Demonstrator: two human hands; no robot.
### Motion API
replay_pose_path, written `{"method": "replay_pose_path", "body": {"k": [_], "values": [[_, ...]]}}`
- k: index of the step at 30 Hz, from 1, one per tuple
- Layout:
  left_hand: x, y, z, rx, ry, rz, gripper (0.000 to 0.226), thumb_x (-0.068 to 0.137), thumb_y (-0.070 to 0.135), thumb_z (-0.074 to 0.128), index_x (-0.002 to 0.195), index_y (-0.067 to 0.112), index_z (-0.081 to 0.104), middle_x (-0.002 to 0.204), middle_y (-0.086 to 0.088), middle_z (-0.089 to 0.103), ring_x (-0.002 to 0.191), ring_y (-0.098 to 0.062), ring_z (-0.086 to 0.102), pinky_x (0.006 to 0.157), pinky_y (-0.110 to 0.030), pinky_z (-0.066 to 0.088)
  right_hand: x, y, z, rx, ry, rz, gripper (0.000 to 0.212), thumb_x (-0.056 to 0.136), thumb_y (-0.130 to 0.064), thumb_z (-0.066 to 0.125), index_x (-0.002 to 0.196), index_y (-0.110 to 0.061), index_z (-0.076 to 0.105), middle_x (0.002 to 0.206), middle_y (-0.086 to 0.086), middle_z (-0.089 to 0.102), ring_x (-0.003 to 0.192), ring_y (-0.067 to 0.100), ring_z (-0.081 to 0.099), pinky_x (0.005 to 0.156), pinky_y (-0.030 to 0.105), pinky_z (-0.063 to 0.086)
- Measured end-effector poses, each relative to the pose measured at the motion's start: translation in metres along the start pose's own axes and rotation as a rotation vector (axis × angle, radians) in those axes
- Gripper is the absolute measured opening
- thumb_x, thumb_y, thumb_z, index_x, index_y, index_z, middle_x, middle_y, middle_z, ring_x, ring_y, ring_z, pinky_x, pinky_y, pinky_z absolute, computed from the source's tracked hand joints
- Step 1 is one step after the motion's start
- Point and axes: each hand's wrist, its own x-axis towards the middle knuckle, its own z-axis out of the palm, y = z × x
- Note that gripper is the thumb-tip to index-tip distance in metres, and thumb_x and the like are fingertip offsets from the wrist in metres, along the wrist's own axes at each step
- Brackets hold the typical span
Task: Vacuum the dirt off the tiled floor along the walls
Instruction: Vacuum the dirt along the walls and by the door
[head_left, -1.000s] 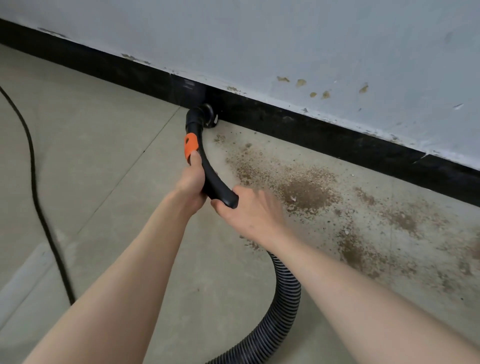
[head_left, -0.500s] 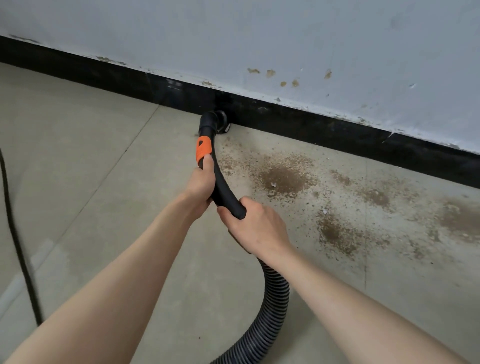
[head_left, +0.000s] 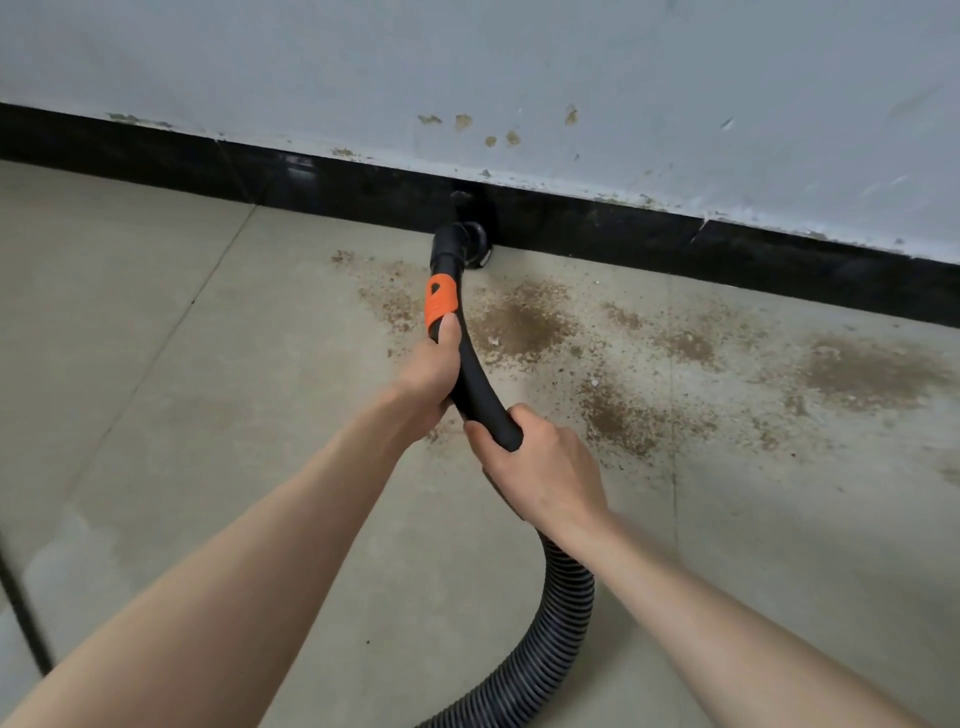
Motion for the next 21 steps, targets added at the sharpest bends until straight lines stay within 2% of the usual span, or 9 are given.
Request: {"method": "replay_pose_path", "body": {"k": [2,6,10,12,16,21], "values": [[-0.003,-0.002,0.007,0.040,-0.045,-0.007,0.054,0.101,0.044,0.032,0.133,0.001,0.039,0.116,-0.016,0.056,0.107,-0.028,0.056,0.082,-0.034,0.047,-0.006,0.005,-0.002,0.013,0.016,0.030,0.044,0.088,-0.064,0.046,0.074,-0.022,0.044,0.060,-0.003,0.057,0.055,0.017,0.055,0.046,0.030,0.032],[-0.012,-0.005,0.029,0.089,-0.156,-0.002,0.057,0.101,0.045,0.032,0.136,0.000,0.036,0.118,-0.017,0.054,0.106,-0.028,0.055,0.084,-0.033,0.046,-0.019,0.019,-0.011,0.065,0.043,0.103,0.042,0.087,-0.061,0.048,0.074,-0.022,0.045,0.064,-0.001,0.061,0.061,0.021,0.058,0.050,0.030,0.036],[-0.017,-0.006,0.043,0.134,-0.191,-0.008,0.056,0.100,0.047,0.032,0.130,0.000,0.041,0.107,-0.013,0.056,0.097,-0.025,0.056,0.081,-0.034,0.047,-0.024,0.027,-0.018,0.111,0.050,0.147,0.040,0.087,-0.061,0.048,0.076,-0.022,0.048,0.068,0.002,0.064,0.064,0.025,0.061,0.053,0.032,0.039],[-0.019,-0.005,0.044,0.134,-0.195,-0.004,0.056,0.100,0.047,0.032,0.128,0.000,0.042,0.102,-0.011,0.056,0.093,-0.023,0.056,0.080,-0.034,0.047,-0.025,0.025,-0.017,0.108,0.056,0.155,0.039,0.088,-0.060,0.048,0.077,-0.023,0.048,0.068,0.001,0.064,0.063,0.023,0.060,0.052,0.032,0.038],[-0.020,0.000,0.034,0.153,-0.149,0.014,0.058,0.100,0.048,0.031,0.131,0.000,0.041,0.118,-0.017,0.055,0.107,-0.029,0.055,0.092,-0.039,0.048,-0.024,0.014,-0.012,0.092,0.068,0.146,0.039,0.087,-0.061,0.047,0.077,-0.023,0.047,0.067,-0.001,0.061,0.064,0.023,0.059,0.051,0.031,0.035],[-0.019,0.005,0.007,0.101,-0.070,0.051,0.058,0.100,0.048,0.031,0.131,0.001,0.042,0.114,-0.015,0.056,0.106,-0.028,0.056,0.095,-0.039,0.047,-0.018,-0.007,-0.006,0.041,0.057,0.064,0.041,0.089,-0.061,0.046,0.076,-0.022,0.045,0.064,-0.001,0.061,0.060,0.022,0.058,0.049,0.031,0.034]]}}
